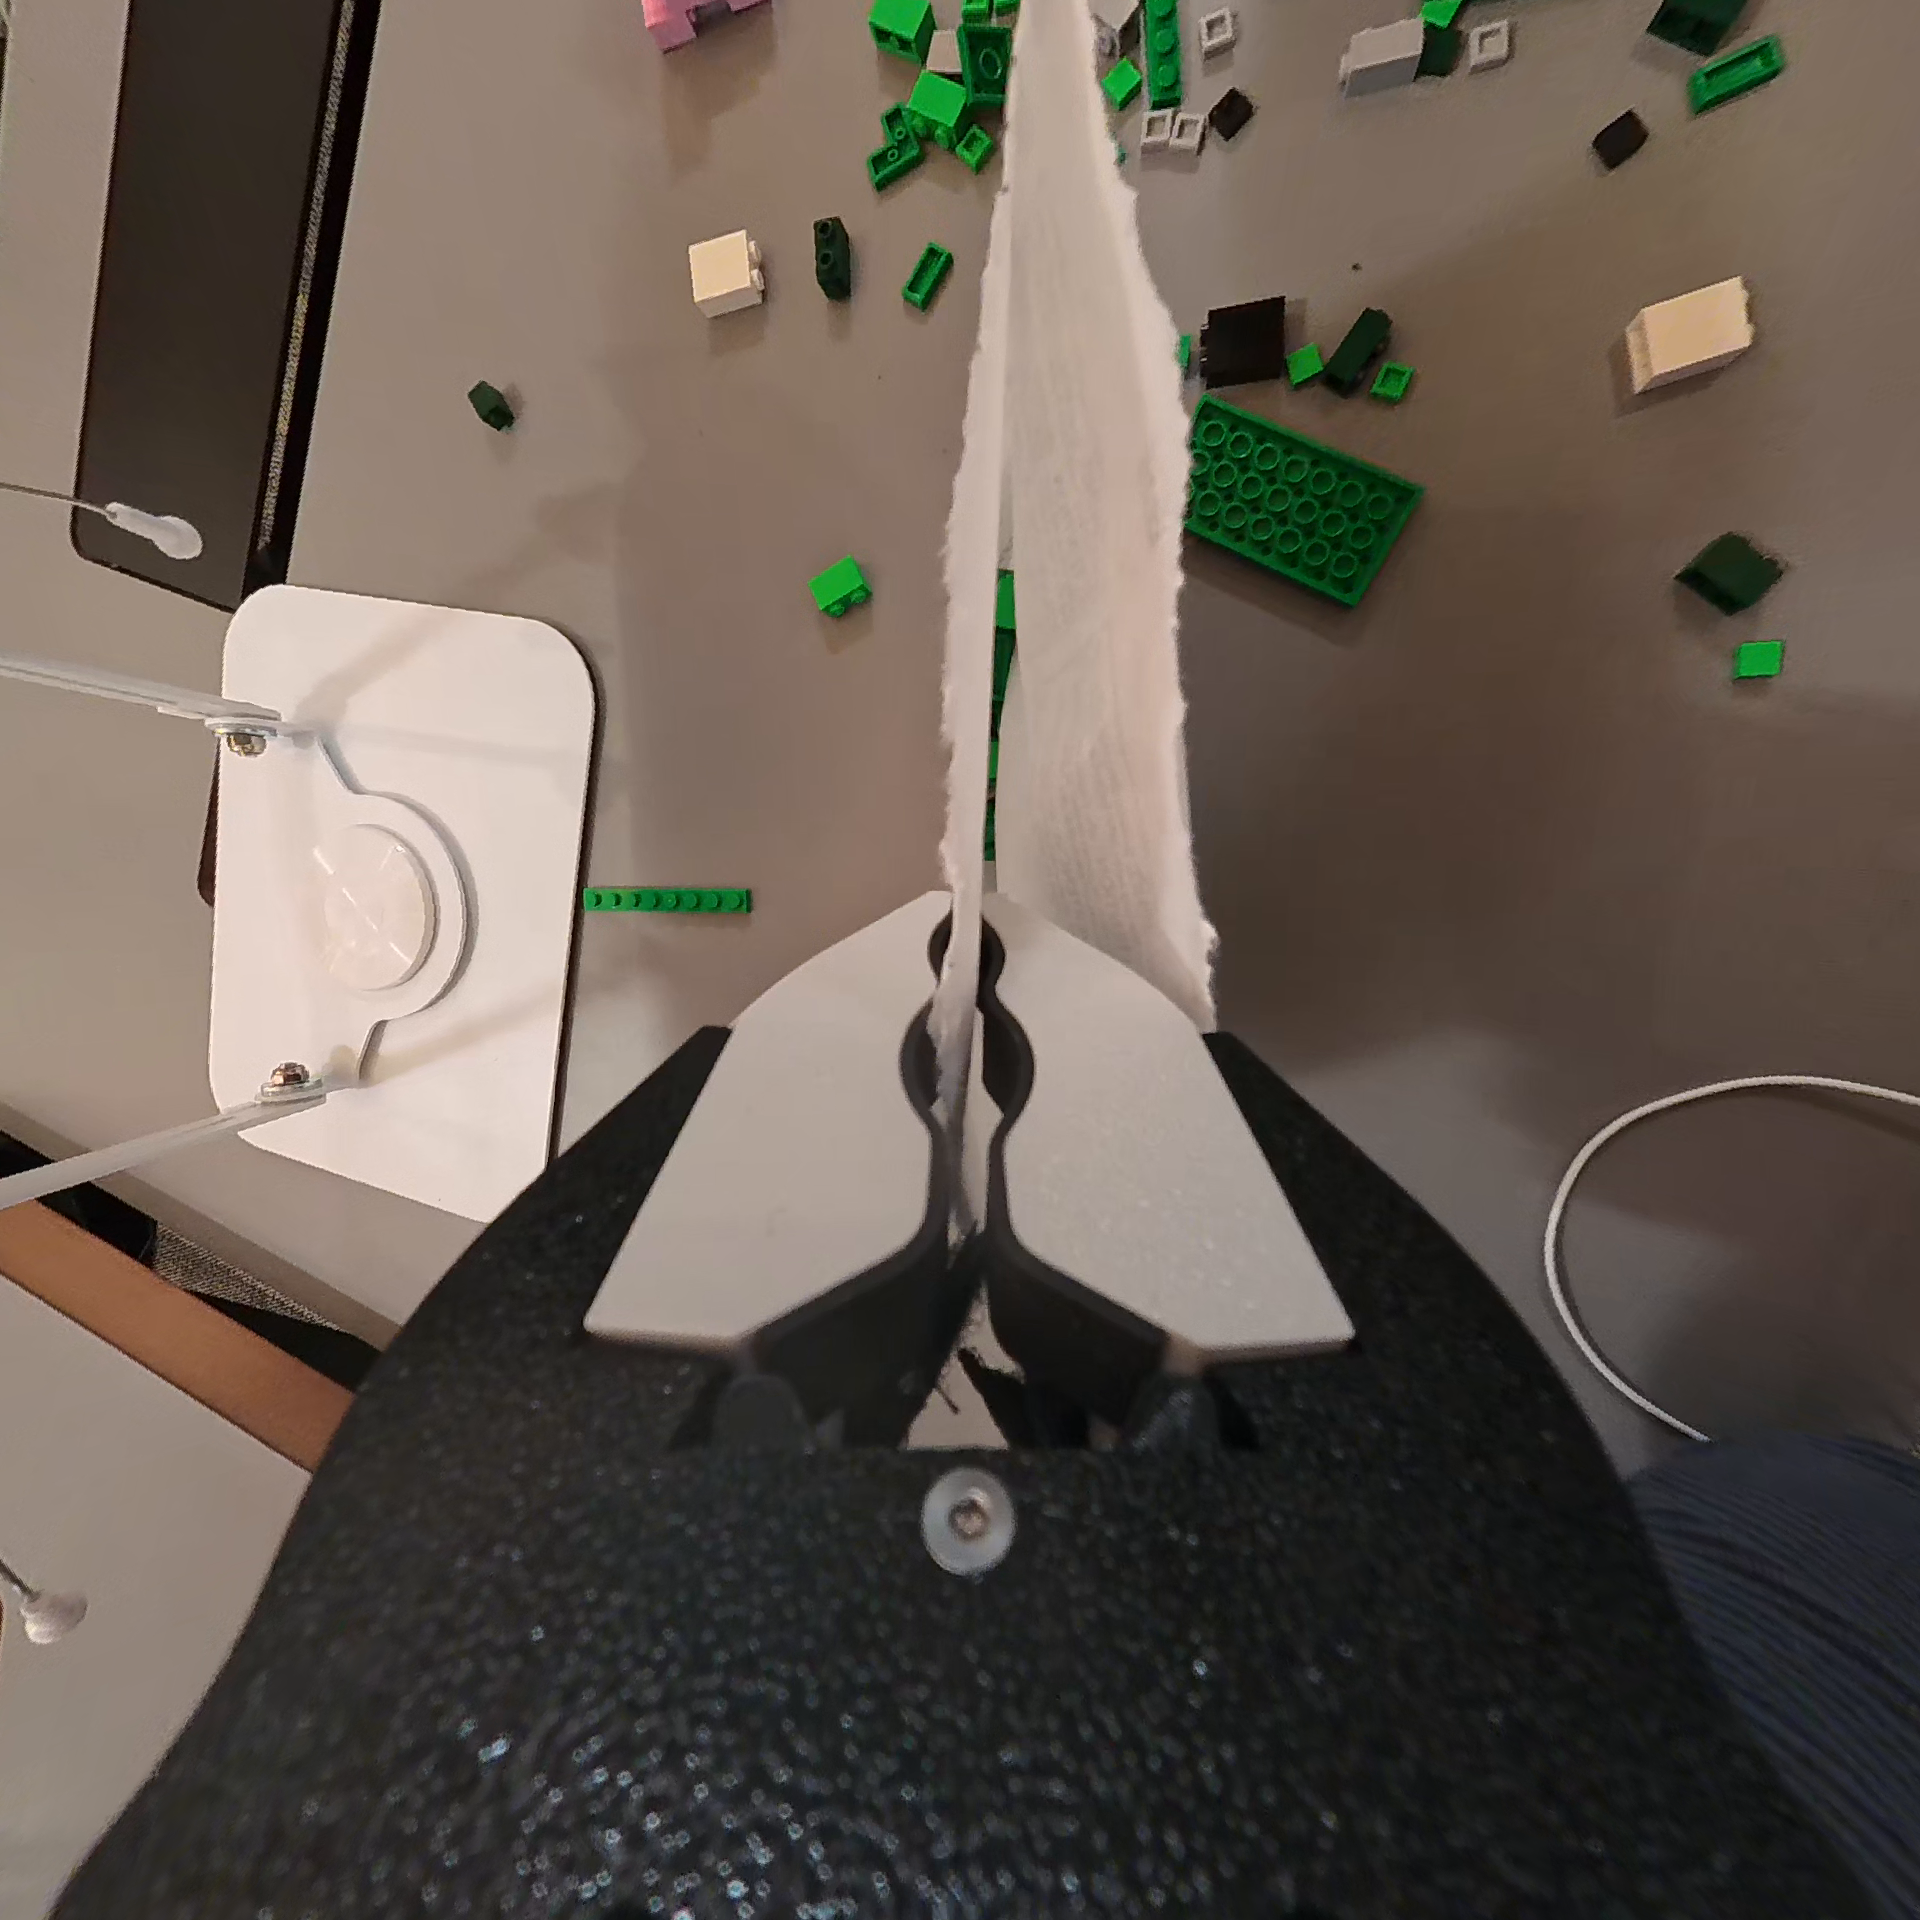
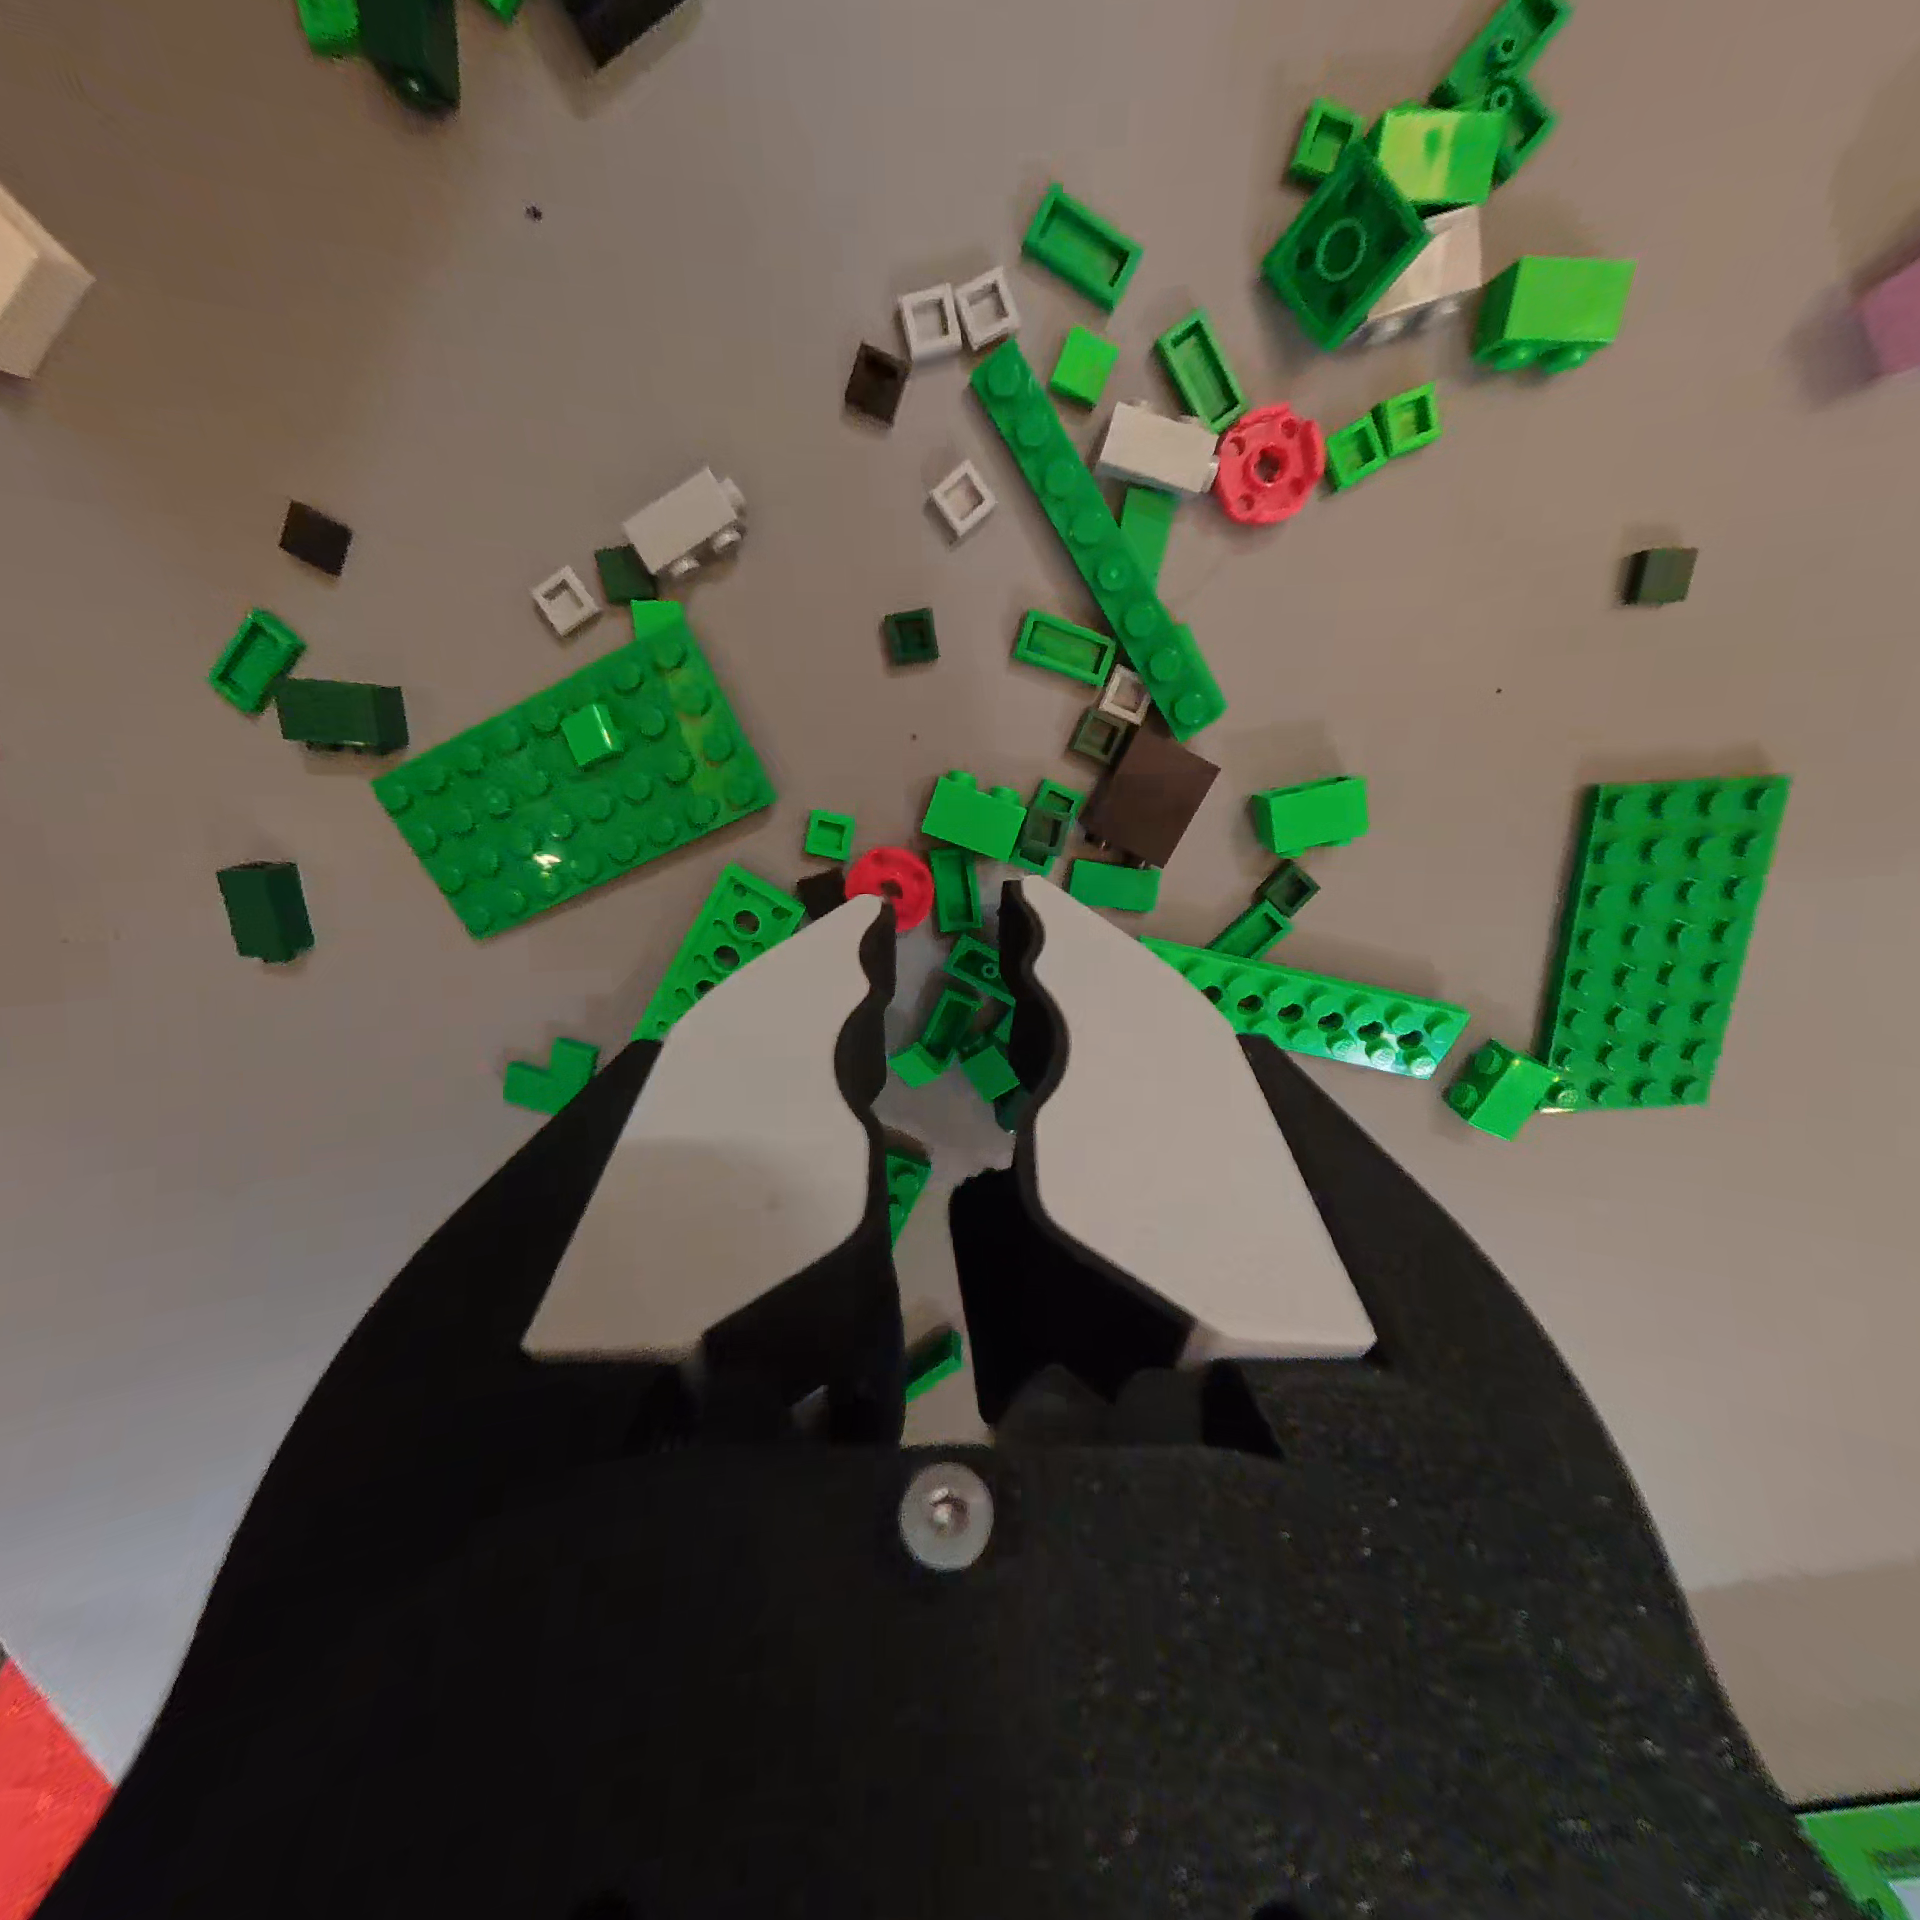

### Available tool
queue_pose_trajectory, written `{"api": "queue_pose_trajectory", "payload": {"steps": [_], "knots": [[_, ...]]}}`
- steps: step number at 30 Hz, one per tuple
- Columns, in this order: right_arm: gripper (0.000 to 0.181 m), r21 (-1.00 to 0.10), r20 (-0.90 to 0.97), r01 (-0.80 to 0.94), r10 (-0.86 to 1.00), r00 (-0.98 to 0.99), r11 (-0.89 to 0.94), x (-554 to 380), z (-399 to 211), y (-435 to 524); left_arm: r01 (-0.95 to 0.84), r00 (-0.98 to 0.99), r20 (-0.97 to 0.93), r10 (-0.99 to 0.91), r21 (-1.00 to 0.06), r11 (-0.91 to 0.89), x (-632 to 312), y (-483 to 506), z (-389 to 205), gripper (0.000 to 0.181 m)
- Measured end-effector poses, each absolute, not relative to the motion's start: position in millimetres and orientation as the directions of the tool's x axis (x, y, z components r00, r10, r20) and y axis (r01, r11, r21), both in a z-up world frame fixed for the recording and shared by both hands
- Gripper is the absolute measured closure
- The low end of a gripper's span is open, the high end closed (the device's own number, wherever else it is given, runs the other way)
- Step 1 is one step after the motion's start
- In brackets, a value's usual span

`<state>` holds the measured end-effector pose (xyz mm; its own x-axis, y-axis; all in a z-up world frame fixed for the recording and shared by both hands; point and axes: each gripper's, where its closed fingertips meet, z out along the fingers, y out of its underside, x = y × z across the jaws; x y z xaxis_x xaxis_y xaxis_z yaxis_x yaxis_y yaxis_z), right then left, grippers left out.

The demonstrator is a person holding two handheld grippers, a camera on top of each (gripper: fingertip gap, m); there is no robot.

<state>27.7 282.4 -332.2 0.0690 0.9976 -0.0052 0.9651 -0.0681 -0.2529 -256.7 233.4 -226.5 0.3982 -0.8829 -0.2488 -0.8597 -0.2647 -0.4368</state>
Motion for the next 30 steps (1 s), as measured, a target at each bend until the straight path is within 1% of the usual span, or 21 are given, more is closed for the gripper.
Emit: {"api": "queue_pose_trajectory", "payload": {"steps": [4,7,10,14,18,26,30], "knots": [[0.162,-0.206,-0.02,0.978,0.999,0.038,-0.042,31,-333,284,-0.861,0.396,-0.249,-0.884,-0.436,-0.263,-256,233,-226,0.181],[0.167,-0.168,-0.013,0.985,0.999,0.031,-0.032,36,-331,287,-0.862,0.394,-0.249,-0.885,-0.435,-0.262,-256,233,-226,0.181],[0.167,-0.178,0.032,0.983,0.998,0.048,-0.041,35,-327,298,-0.863,0.393,-0.25,-0.885,-0.434,-0.26,-256,232,-226,0.181],[0.154,-0.168,0.061,0.983,0.995,0.079,-0.068,34,-329,309,-0.864,0.39,-0.25,-0.886,-0.432,-0.258,-255,232,-226,0.181],[0.157,-0.184,0.059,0.979,0.994,0.097,-0.085,31,-330,315,-0.865,0.387,-0.251,-0.887,-0.431,-0.256,-254,231,-226,0.181],[0.157,-0.144,-0.007,0.981,0.991,0.131,-0.13,30,-337,312,-0.865,0.387,-0.249,-0.888,-0.431,-0.256,-255,231,-226,0.181],[0.165,-0.144,-0.012,0.98,0.99,0.14,-0.14,29,-337,312,-0.865,0.386,-0.249,-0.888,-0.432,-0.255,-254,230,-226,0.181]]}}
